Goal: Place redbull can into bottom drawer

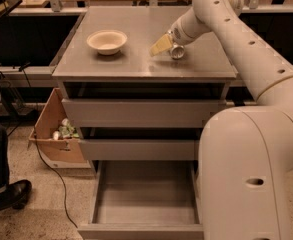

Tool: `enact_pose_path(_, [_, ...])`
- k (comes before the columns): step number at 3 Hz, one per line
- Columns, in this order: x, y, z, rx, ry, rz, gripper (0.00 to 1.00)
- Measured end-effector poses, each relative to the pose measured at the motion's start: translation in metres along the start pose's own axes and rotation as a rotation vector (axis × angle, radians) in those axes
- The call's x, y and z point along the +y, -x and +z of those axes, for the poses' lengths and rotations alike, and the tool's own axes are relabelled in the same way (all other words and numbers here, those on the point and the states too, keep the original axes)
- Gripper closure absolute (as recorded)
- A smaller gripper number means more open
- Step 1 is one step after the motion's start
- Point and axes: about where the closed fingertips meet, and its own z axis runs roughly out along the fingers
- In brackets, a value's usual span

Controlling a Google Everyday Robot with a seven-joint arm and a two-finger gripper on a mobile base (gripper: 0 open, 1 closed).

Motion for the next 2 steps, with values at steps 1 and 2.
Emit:
enact_pose_path(1, [-0.0065, -0.0049, 0.0039, -0.010, -0.032, 0.015, 0.50])
enact_pose_path(2, [-0.0050, -0.0066, -0.0029, -0.022, -0.041, 0.006, 0.73])
